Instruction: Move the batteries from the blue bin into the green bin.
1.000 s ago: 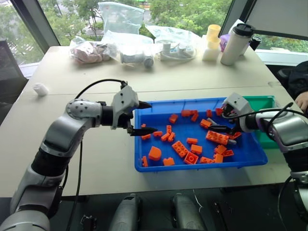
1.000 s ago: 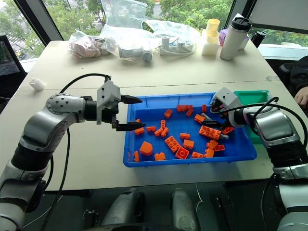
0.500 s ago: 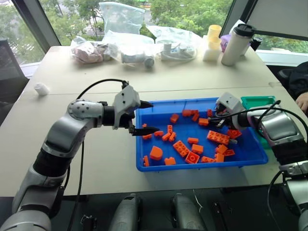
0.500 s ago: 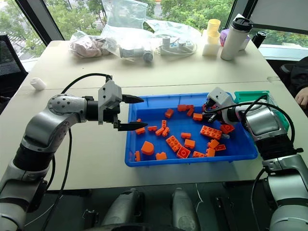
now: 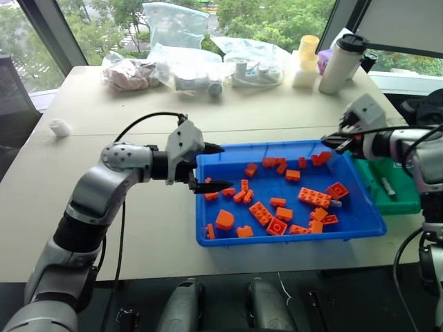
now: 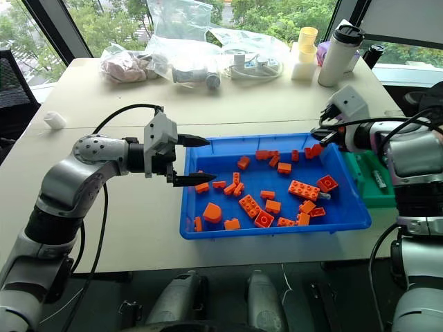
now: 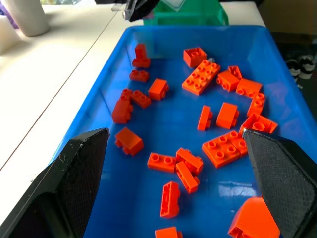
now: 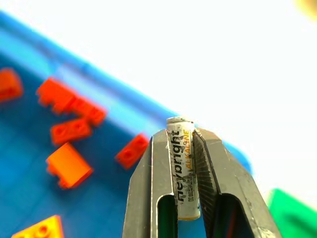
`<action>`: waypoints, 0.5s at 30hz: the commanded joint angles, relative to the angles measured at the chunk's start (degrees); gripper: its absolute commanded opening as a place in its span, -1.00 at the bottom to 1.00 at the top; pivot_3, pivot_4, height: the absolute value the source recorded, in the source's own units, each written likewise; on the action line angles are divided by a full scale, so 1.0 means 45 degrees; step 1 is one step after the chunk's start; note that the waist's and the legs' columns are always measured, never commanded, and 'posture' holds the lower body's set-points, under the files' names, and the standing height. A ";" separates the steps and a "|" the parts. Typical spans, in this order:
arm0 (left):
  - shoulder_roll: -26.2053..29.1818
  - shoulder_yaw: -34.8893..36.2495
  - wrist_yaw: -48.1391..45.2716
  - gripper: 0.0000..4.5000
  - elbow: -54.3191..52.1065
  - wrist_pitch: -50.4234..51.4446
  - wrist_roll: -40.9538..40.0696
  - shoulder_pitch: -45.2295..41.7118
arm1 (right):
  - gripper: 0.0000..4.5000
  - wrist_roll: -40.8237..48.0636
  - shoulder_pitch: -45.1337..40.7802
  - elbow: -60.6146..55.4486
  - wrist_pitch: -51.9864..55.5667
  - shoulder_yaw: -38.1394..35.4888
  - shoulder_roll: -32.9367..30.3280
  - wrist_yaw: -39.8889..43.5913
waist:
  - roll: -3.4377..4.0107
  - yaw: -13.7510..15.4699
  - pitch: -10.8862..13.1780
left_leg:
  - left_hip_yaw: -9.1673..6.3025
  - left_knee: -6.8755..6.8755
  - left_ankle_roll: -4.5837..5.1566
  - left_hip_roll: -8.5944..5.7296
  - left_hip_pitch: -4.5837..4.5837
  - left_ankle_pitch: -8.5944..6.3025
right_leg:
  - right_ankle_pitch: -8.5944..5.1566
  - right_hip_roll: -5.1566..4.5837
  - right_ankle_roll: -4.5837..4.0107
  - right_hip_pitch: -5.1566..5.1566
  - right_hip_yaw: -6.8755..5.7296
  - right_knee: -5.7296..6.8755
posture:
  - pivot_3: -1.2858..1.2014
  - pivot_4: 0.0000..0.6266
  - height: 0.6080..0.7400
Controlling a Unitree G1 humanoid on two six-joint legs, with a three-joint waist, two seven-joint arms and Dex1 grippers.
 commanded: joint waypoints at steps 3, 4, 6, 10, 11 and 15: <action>-0.0502 0.0265 0.0053 1.00 0.0363 -0.0100 -0.0315 -0.0532 | -1.00 -0.0062 0.0822 0.0034 0.0541 -0.2227 -0.0911 -0.1418 | 0.0000 -0.0032 0.0000 | 0.0004 -0.0003 0.0000 0.0000 0.0000 0.0000 | 0.0000 0.0001 0.0000 0.0001 0.0002 0.0000 | 0.03 -0.52 1.00; -0.0569 0.0241 0.0016 1.00 0.0448 -0.0119 -0.0297 -0.0599 | -1.00 -0.0052 0.1173 0.0003 0.0623 -0.2498 -0.1049 -0.1533 | 0.0000 -0.0047 0.0000 | 0.0005 -0.0003 0.0000 0.0000 0.0000 0.0000 | 0.0000 0.0001 0.0000 0.0000 0.0003 0.0001 | 0.03 -0.52 1.00; -0.0644 0.0182 -0.0085 1.00 0.0556 -0.0159 -0.0263 -0.0700 | -1.00 0.0031 0.1826 -0.0126 0.0809 -0.2914 -0.1240 -0.1696 | 0.0000 -0.0069 0.0000 | 0.0010 -0.0005 0.0001 0.0000 0.0000 0.0000 | 0.0000 0.0004 0.0000 -0.0001 0.0005 0.0002 | 0.03 -0.52 1.00; -0.0683 0.0126 -0.0259 1.00 0.0626 -0.0179 -0.0252 -0.0776 | -1.00 0.0175 0.2655 -0.0295 0.0983 -0.3386 -0.1319 -0.1883 | 0.0007 -0.0134 -0.0004 | 0.0020 -0.0007 0.0002 0.0005 0.0004 0.0000 | 0.0000 0.0017 0.0001 -0.0007 0.0014 0.0010 | 0.03 -0.52 1.00; -0.0679 0.0115 -0.0288 1.00 0.0643 -0.0194 -0.0230 -0.0784 | -1.00 0.0199 0.2740 -0.0278 0.1055 -0.3483 -0.1270 -0.1995 | 0.0015 -0.0146 -0.0008 | 0.0022 -0.0007 0.0001 0.0008 0.0006 0.0000 | 0.0000 0.0021 0.0001 -0.0008 0.0016 0.0013 | 0.03 -0.52 1.00; -0.0655 0.0149 -0.0328 1.00 0.0716 -0.0234 -0.0152 -0.0797 | -0.12 0.0335 0.3055 -0.0323 0.1248 -0.3508 -0.1139 -0.2109 | 0.0017 -0.0106 -0.0009 | 0.0023 -0.0006 0.0002 0.0008 0.0008 0.0000 | 0.0001 0.0023 0.0002 -0.0005 0.0017 0.0013 | 0.03 -0.52 1.00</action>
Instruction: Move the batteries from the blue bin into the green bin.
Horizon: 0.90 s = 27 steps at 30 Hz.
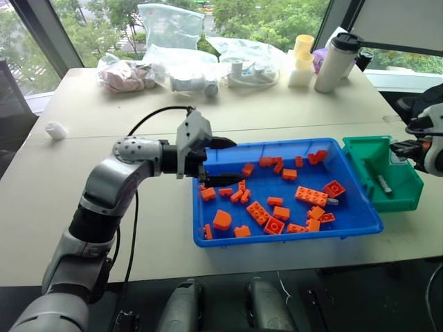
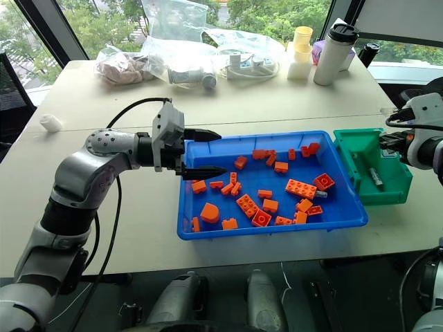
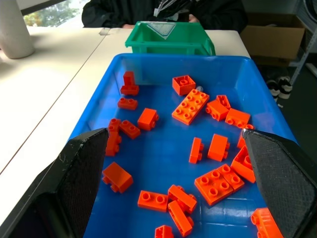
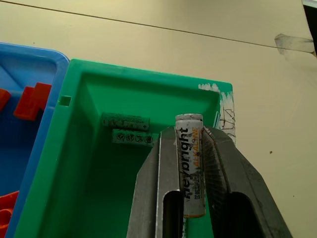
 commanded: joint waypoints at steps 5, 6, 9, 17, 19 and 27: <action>0.0184 0.0307 -0.0056 1.00 -0.0321 -0.0115 -0.0144 -0.0134 | 0.99 0.0288 -0.0329 -0.0309 -0.0361 -0.0095 -0.0458 0.0007 | 0.0000 0.0010 0.0000 | 0.0001 0.0001 0.0000 -0.0001 -0.0001 0.0000 | 0.0001 -0.0002 0.0001 0.0000 0.0001 -0.0002 | 0.03 -0.52 1.00; 0.0255 0.0344 -0.0109 1.00 -0.0413 0.0013 -0.0252 -0.0108 | 0.99 0.0527 -0.0420 -0.0532 -0.0366 -0.0042 -0.0511 0.0367 | 0.0001 0.0009 0.0000 | 0.0001 0.0001 0.0000 -0.0002 -0.0001 0.0000 | 0.0001 -0.0002 0.0001 0.0000 0.0001 -0.0002 | 0.03 -0.52 1.00; 0.0566 0.0334 -0.0319 1.00 -0.0689 0.0208 -0.0393 -0.0053 | 0.99 0.1409 -0.0061 -0.2012 -0.0476 0.0535 -0.0877 0.2125 | 0.0012 0.0006 0.0008 | 0.0001 0.0001 0.0000 -0.0001 -0.0001 0.0000 | 0.0001 -0.0001 0.0002 -0.0001 0.0001 -0.0002 | 0.03 -0.52 1.00; 0.1517 -0.0007 -0.0862 1.00 -0.1048 -0.0052 0.0000 -0.0045 | 0.99 0.1282 0.1200 -0.3833 -0.3276 0.3757 -0.1658 0.5436 | 0.0007 0.0013 0.0009 | -0.0005 0.0011 0.0001 0.0005 0.0009 -0.0001 | 0.0001 0.0005 0.0004 0.0018 -0.0010 -0.0009 | 0.03 -0.52 1.00; 0.1581 -0.0042 -0.0840 1.00 -0.1092 -0.0080 0.0118 0.0058 | 0.99 0.1042 0.1254 -0.3837 -0.3770 0.4486 -0.1680 0.5884 | 0.0007 0.0042 0.0010 | -0.0008 0.0013 0.0001 0.0005 0.0007 -0.0001 | 0.0002 0.0003 0.0005 0.0017 -0.0012 -0.0009 | 0.03 -0.52 1.00; 0.1197 0.0097 -0.0271 1.00 -0.1360 0.0268 -0.0053 0.0502 | 0.99 0.0303 0.0015 -0.3031 -0.3453 0.5996 -0.0497 0.5514 | 0.0005 0.0032 0.0011 | -0.0014 0.0011 0.0000 0.0008 0.0002 0.0000 | 0.0002 0.0001 0.0005 0.0005 -0.0011 -0.0006 | 0.03 -0.52 1.00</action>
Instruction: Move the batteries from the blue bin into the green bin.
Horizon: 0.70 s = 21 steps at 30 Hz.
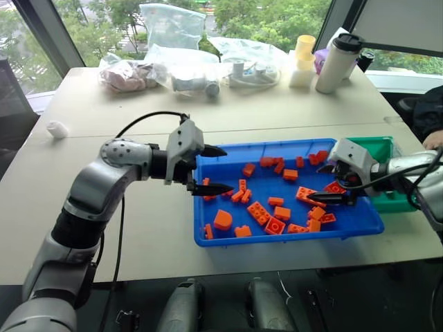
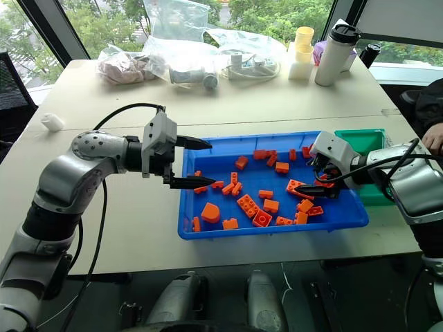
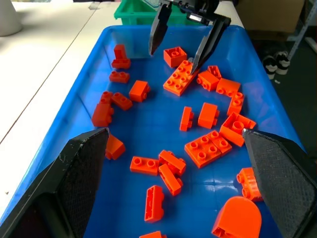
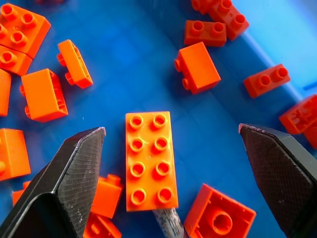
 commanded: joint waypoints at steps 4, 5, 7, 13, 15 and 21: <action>0.0140 0.0238 0.0068 1.00 -0.0666 0.0291 -0.0341 -0.0018 | 0.99 -0.0788 -0.0492 0.0540 -0.0267 0.0564 0.0045 0.0136 | 0.0000 0.0038 0.0000 | -0.0001 0.0001 0.0000 -0.0005 -0.0001 0.0000 | 0.0000 -0.0007 0.0000 0.0004 -0.0001 -0.0002 | 0.03 -0.52 1.00; 0.0187 0.0219 0.0007 1.00 -0.0687 0.0321 -0.0367 -0.0040 | 0.99 -0.0855 -0.0472 0.0580 -0.0302 0.0639 0.0094 0.0164 | 0.0000 0.0029 0.0000 | -0.0001 0.0001 0.0000 -0.0005 -0.0001 0.0000 | 0.0000 -0.0007 0.0000 0.0003 -0.0001 -0.0002 | 0.03 -0.52 1.00; 0.0311 0.0136 -0.0115 1.00 -0.0725 0.0382 -0.0350 -0.0063 | 0.99 -0.0921 -0.0423 0.0607 -0.0270 0.0713 0.0181 0.0193 | 0.0000 0.0011 0.0000 | -0.0001 0.0001 0.0000 -0.0004 -0.0001 0.0000 | 0.0000 -0.0006 0.0000 0.0002 -0.0001 -0.0001 | 0.03 -0.52 1.00; 0.1254 -0.0571 -0.0818 1.00 -0.1105 0.0300 0.0225 0.0215 | 0.99 -0.0959 -0.0249 0.0362 0.0046 0.0762 0.0237 0.0167 | 0.0000 -0.0003 0.0000 | -0.0001 -0.0002 0.0000 -0.0003 -0.0001 0.0000 | 0.0000 -0.0003 0.0000 -0.0001 -0.0001 0.0001 | 0.03 -0.52 1.00; 0.1883 -0.1121 -0.1223 1.00 -0.1135 -0.0124 0.0842 0.0361 | 0.99 -0.1015 -0.0209 0.0394 0.0025 0.0800 0.0245 0.0144 | 0.0001 -0.0005 0.0000 | 0.0001 -0.0007 0.0000 -0.0003 0.0000 0.0000 | 0.0000 -0.0003 0.0000 -0.0001 0.0002 -0.0001 | 0.03 -0.52 1.00; 0.2152 -0.1424 -0.1570 1.00 -0.0911 -0.0737 0.1322 0.0252 | 0.76 -0.1096 -0.0243 0.0377 0.0081 0.0870 0.0325 0.0121 | 0.0000 0.0046 0.0000 | 0.0000 -0.0002 0.0000 -0.0005 -0.0002 0.0000 | -0.0001 -0.0005 -0.0001 0.0004 -0.0002 -0.0004 | 0.03 -0.52 1.00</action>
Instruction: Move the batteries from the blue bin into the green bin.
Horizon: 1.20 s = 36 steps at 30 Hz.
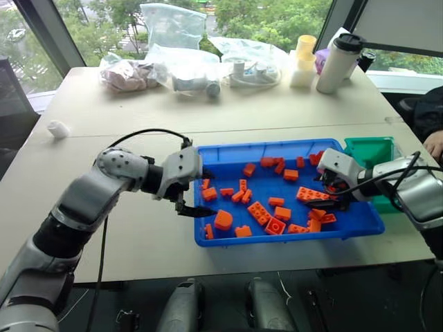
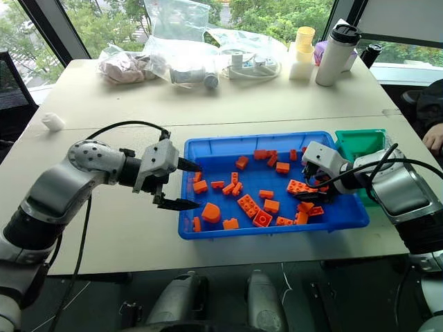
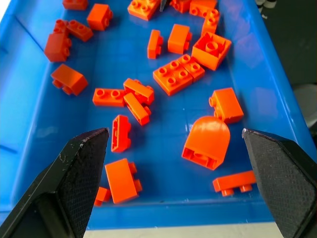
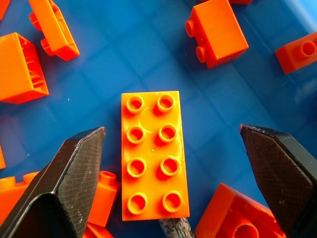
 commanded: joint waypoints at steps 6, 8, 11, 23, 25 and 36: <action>-0.0318 0.0284 -0.0007 1.00 -0.0002 -0.0379 0.0132 -0.0343 | -0.49 -0.0100 -0.0129 -0.0398 0.0123 -0.0096 0.0046 0.0051 | 0.0000 -0.0036 0.0000 | 0.0000 0.0000 0.0001 0.0000 0.0000 0.0000 | 0.0000 0.0004 0.0000 -0.0002 0.0000 0.0003 | 0.03 -0.52 1.00; -0.0349 0.0320 -0.0001 1.00 0.0001 -0.0387 0.0129 -0.0339 | -0.51 -0.0146 -0.0131 -0.0427 0.0095 -0.0103 0.0028 0.0020 | 0.0000 -0.0036 0.0000 | 0.0000 0.0000 0.0001 0.0001 0.0000 0.0000 | 0.0000 0.0004 0.0000 -0.0001 0.0000 0.0003 | 0.03 -0.52 1.00; -0.0391 0.0409 0.0042 1.00 -0.0010 -0.0357 0.0087 -0.0336 | -0.51 0.0082 -0.0224 -0.0664 0.0274 -0.0347 0.0069 0.0020 | 0.0000 -0.0039 0.0000 | 0.0000 0.0000 0.0001 0.0001 0.0000 0.0000 | 0.0000 0.0005 0.0001 -0.0002 0.0000 0.0003 | 0.03 -0.52 1.00; -0.0105 0.0805 -0.0084 1.00 0.0263 -0.0425 0.0021 -0.0280 | -0.51 0.1665 -0.1585 -0.2430 0.2100 -0.0332 0.3348 -0.1571 | -0.0010 -0.0060 -0.0003 | -0.0012 -0.0001 0.0001 0.0006 0.0001 0.0000 | 0.0000 0.0008 0.0001 -0.0002 -0.0007 0.0007 | 0.03 -0.52 1.00; -0.0116 0.0819 -0.0061 1.00 0.0260 -0.0416 0.0041 -0.0292 | -0.51 0.1587 -0.1758 -0.2267 0.2133 -0.0261 0.3814 -0.1932 | -0.0006 -0.0008 0.0000 | -0.0011 0.0000 0.0001 0.0003 -0.0003 0.0000 | 0.0000 0.0006 0.0001 -0.0006 -0.0006 0.0007 | 0.03 -0.52 1.00; -0.0200 0.0965 0.0122 1.00 -0.0174 -0.0324 -0.0102 0.0050 | 0.77 0.1989 -0.0504 -0.3069 0.1870 -0.1966 0.0808 -0.1015 | -0.0009 0.0021 0.0001 | -0.0018 0.0002 0.0002 -0.0012 -0.0016 -0.0001 | 0.0000 -0.0010 0.0001 -0.0006 -0.0012 0.0000 | 0.03 -0.52 1.00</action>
